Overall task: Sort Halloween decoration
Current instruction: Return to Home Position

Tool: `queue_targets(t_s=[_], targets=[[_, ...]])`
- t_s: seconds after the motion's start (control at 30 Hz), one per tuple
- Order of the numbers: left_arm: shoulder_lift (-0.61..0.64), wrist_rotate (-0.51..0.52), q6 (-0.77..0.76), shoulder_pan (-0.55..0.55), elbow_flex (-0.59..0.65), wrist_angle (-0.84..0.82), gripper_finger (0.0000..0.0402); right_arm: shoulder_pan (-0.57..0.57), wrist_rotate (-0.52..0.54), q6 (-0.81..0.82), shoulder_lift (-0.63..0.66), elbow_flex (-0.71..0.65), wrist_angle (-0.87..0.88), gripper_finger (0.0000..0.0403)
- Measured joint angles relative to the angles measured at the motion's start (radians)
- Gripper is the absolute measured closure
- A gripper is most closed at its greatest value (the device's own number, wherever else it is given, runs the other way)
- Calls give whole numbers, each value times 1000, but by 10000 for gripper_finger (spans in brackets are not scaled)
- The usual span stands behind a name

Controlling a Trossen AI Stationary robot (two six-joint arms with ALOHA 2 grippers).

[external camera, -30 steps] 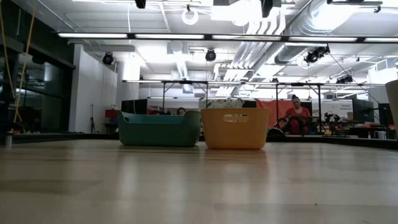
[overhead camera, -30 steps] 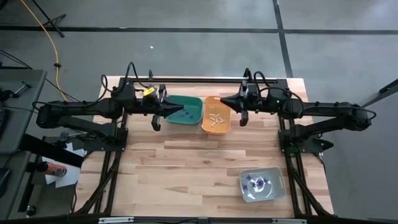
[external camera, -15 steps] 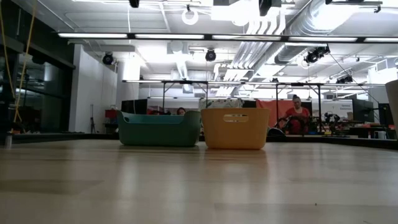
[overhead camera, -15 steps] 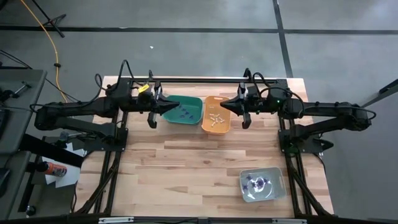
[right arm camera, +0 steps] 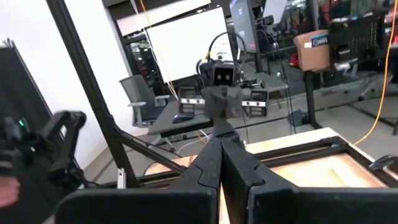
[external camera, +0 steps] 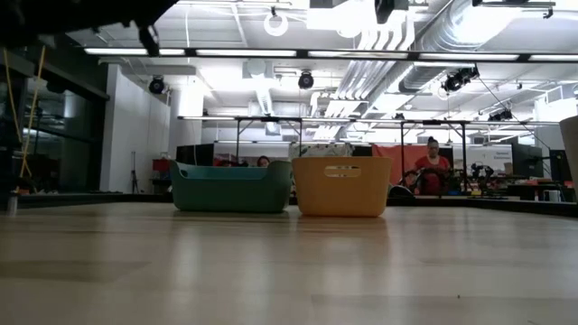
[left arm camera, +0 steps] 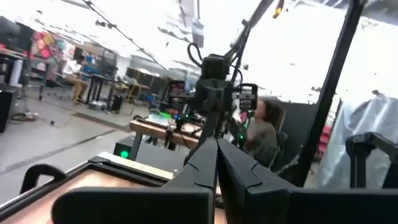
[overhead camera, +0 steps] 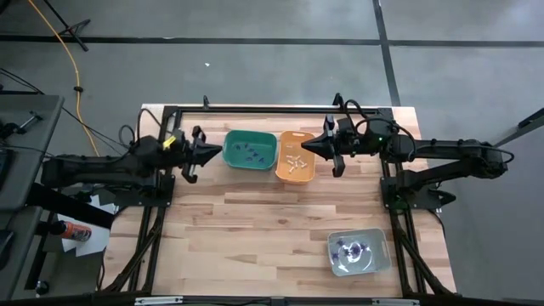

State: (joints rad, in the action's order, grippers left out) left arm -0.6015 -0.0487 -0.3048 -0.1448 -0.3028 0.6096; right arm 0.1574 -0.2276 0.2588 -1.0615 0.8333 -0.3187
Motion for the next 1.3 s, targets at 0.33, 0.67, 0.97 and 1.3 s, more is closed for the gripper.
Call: queue_targets(t_s=[0.33,0.67,0.97,1.3], targets=[[194,100,-55,0,234,106,401,0,3,85,0,0,0,403],[248,106,-104,24,291,128,401,0,-19,109,10,0,32,403],[246,151,-108,68,291,109,401,0,-80,88,126,-3,293,403],[245,156,-154,67,291,82,401,0,-78,107,482,-300,329,403]])
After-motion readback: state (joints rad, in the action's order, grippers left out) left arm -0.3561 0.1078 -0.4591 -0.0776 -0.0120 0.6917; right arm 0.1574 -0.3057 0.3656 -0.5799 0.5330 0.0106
